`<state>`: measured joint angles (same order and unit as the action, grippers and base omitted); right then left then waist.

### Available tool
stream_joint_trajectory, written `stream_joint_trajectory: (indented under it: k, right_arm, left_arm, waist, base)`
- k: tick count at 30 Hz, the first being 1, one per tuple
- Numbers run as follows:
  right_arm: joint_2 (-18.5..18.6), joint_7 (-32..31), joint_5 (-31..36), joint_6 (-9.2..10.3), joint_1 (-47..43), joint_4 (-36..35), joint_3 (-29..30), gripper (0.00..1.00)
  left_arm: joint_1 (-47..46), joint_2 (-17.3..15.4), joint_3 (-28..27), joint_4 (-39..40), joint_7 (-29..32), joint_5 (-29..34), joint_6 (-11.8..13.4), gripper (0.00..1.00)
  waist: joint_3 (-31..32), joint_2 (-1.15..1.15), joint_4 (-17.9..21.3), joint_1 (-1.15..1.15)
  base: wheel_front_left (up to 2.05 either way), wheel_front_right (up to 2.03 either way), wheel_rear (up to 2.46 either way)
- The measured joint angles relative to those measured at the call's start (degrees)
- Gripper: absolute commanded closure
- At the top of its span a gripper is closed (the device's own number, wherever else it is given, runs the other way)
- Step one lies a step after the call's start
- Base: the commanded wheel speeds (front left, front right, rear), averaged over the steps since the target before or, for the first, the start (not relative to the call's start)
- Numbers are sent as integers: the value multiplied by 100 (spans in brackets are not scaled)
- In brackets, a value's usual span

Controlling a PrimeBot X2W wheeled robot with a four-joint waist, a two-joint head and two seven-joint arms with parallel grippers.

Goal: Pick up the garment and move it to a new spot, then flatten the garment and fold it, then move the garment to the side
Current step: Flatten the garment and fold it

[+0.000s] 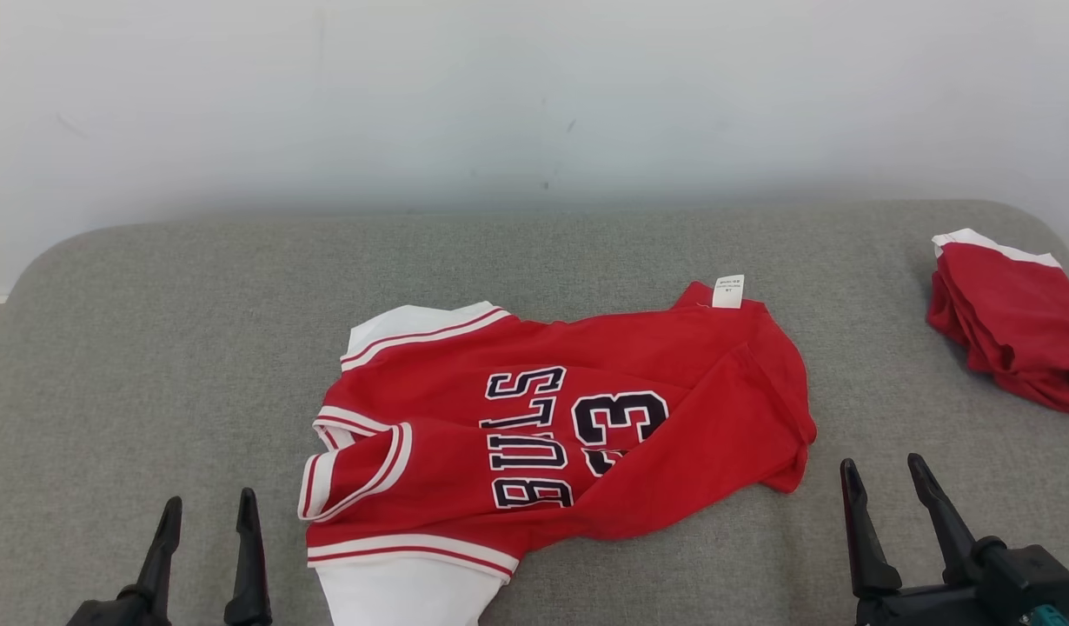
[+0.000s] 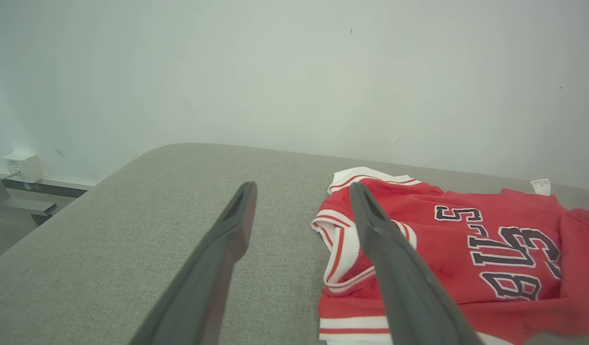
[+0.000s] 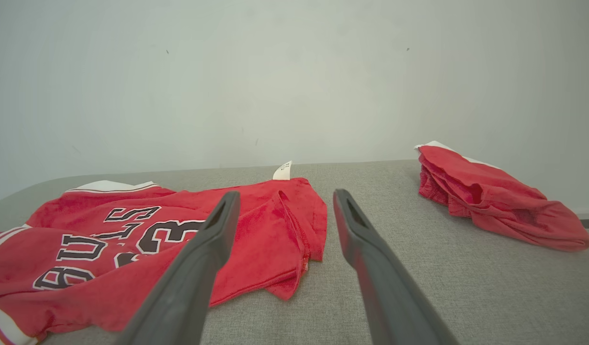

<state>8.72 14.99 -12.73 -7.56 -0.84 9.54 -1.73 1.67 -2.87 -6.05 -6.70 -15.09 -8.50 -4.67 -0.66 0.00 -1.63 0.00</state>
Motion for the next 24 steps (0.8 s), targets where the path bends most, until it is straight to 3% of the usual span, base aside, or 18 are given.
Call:
stream_joint_trajectory:
  k: [10, 24]
  right_arm:
    - [41, 1, 0, 1, 116, 568, 41, 0]
    - [366, 1, 66, 1, 1178, 2239, -249, 0]
  left_arm:
    - [89, 0, 409, -423, -3, -16, -103, 0]
    - [229, -2, 1421, -1785, -3, -261, -264, 0]
  waist:
    - [-74, 0, -66, 0]
    - [-345, 0, -191, 0]
  base:
    - [0, 0, 0]
    - [0, 0, 0]
